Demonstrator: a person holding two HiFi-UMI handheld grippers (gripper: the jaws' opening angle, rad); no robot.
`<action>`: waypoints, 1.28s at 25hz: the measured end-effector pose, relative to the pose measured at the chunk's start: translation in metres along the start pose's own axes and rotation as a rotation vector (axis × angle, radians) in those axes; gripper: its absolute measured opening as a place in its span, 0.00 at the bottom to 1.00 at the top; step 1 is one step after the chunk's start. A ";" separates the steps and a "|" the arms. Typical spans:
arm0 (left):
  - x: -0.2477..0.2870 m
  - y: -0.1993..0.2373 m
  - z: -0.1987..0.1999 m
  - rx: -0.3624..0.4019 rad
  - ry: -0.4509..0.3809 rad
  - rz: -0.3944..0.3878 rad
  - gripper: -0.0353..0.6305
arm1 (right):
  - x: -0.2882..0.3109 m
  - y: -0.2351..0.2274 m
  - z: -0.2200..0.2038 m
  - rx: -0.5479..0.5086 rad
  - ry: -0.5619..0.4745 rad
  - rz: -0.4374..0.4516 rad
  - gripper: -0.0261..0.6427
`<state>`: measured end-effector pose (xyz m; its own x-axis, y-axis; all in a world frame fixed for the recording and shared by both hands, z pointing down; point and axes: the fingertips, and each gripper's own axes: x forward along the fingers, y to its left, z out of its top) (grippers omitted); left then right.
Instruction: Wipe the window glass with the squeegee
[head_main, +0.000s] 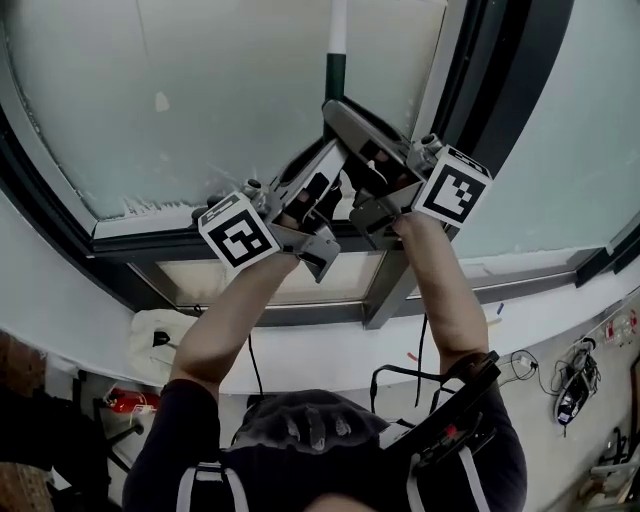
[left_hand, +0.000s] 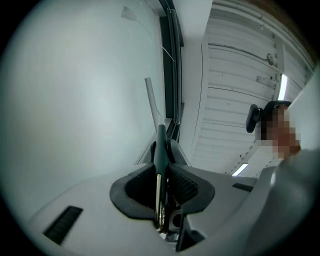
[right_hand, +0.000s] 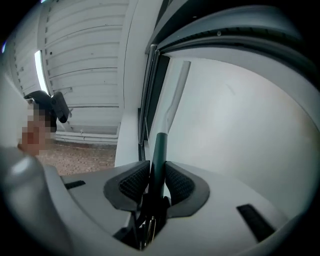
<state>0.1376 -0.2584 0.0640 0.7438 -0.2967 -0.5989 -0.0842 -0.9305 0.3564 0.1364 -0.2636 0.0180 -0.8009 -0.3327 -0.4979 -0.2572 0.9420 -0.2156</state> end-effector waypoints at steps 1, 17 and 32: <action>0.011 0.002 0.004 0.005 0.002 0.000 0.19 | 0.001 -0.006 0.011 0.010 -0.013 -0.005 0.19; 0.043 0.017 0.015 -0.007 -0.021 -0.042 0.19 | 0.008 -0.032 0.040 0.134 -0.033 -0.014 0.18; 0.051 0.034 -0.007 -0.183 0.131 -0.047 0.19 | -0.007 -0.055 0.034 0.188 -0.066 -0.103 0.19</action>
<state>0.1768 -0.3039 0.0509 0.8246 -0.2129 -0.5242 0.0649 -0.8848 0.4615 0.1746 -0.3144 0.0045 -0.7370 -0.4350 -0.5173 -0.2257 0.8798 -0.4183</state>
